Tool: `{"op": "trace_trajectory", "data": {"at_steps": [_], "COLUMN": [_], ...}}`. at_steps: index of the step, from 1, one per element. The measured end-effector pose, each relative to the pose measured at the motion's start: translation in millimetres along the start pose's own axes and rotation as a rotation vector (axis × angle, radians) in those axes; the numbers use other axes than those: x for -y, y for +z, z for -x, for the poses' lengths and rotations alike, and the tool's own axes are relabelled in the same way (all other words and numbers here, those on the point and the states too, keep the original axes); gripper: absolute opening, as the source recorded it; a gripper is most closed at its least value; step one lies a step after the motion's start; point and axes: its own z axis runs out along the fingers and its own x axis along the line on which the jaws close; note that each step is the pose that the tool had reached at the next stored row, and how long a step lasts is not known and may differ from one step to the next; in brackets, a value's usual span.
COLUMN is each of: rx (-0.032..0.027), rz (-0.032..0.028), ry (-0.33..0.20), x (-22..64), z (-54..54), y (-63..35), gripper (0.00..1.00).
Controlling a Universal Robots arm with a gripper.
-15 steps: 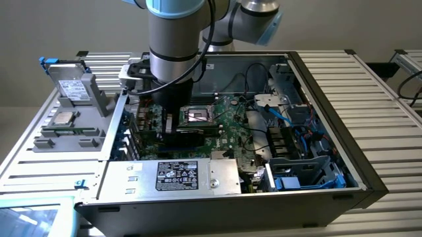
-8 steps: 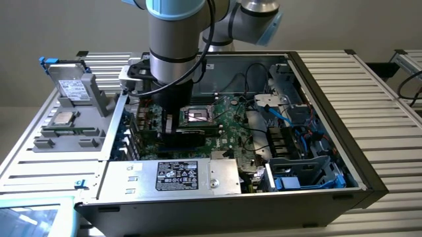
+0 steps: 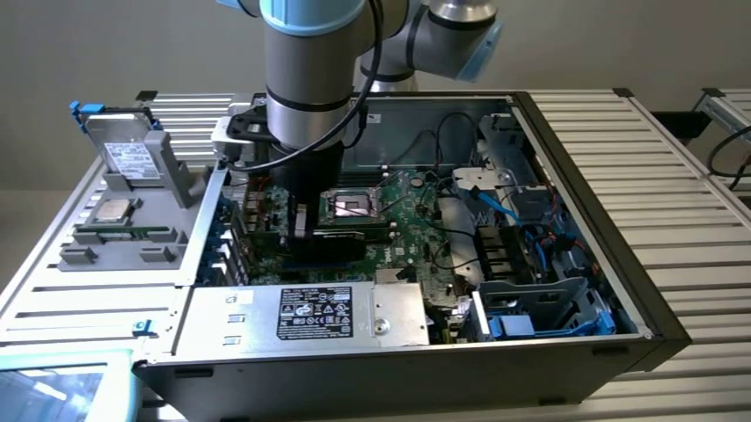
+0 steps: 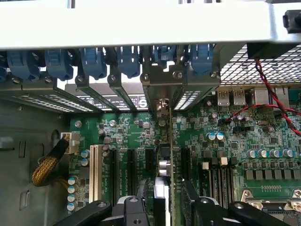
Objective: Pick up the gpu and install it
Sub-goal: 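Insert the gpu into the slot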
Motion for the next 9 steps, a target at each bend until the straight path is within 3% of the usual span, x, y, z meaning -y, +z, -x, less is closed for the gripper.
{"op": "trace_trajectory", "data": {"at_steps": [5, 9], "rx": [-0.0118, -0.0137], "rz": [-0.0006, -0.001], "ry": [-0.007, -0.01], "x": [0.0, 0.7], "z": [0.6, 1.7], "y": [-0.1, -0.2], "gripper": [0.42, 0.42]}}
